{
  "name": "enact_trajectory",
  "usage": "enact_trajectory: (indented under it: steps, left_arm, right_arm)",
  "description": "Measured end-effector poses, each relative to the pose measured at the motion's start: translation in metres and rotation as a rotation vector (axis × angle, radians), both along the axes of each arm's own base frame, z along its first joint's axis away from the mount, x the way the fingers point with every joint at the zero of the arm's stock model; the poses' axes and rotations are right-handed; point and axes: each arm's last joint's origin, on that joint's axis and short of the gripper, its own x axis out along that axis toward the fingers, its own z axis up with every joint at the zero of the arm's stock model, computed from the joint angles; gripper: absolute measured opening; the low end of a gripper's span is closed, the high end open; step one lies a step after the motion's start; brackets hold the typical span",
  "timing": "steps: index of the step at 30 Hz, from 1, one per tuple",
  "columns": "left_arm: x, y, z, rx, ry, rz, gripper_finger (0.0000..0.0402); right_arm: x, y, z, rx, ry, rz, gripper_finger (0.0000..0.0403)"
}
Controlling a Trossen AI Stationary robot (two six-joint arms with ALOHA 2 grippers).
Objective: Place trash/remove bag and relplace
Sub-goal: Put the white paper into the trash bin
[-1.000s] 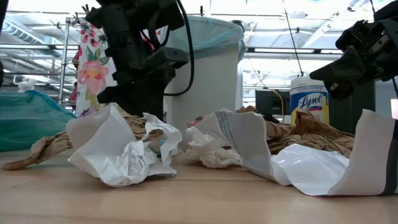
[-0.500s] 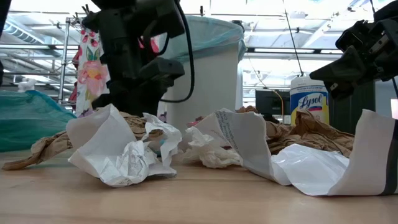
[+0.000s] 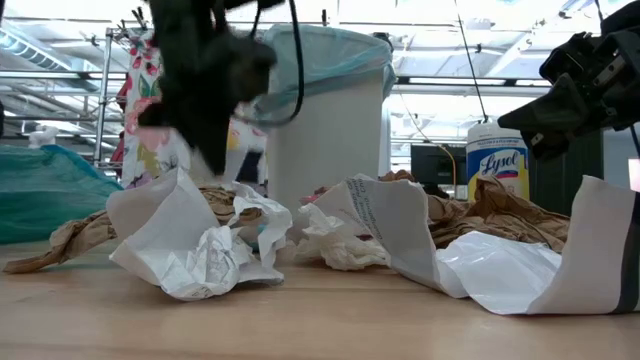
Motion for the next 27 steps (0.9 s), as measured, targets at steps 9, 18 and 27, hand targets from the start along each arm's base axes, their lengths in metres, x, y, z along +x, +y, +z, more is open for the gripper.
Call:
enact_trajectory:
  steps: [9, 18, 27]
  left_arm:
    - [-0.047, 0.001, 0.095, 0.082, -0.081, 0.005, 0.0002]
    - [-0.102, 0.023, 0.178, 0.141, -0.376, 0.068, 0.0001]
    - [-0.119, 0.060, 0.243, 0.390, -0.685, 0.085, 0.0000]
  right_arm:
    - [0.000, 0.000, -0.001, 0.000, 0.006, 0.000, 0.0000]
    - [0.000, 0.000, -0.001, 0.000, 0.007, 0.000, 0.0000]
    - [0.000, 0.000, -0.001, 0.000, 0.006, 0.000, 0.0000]
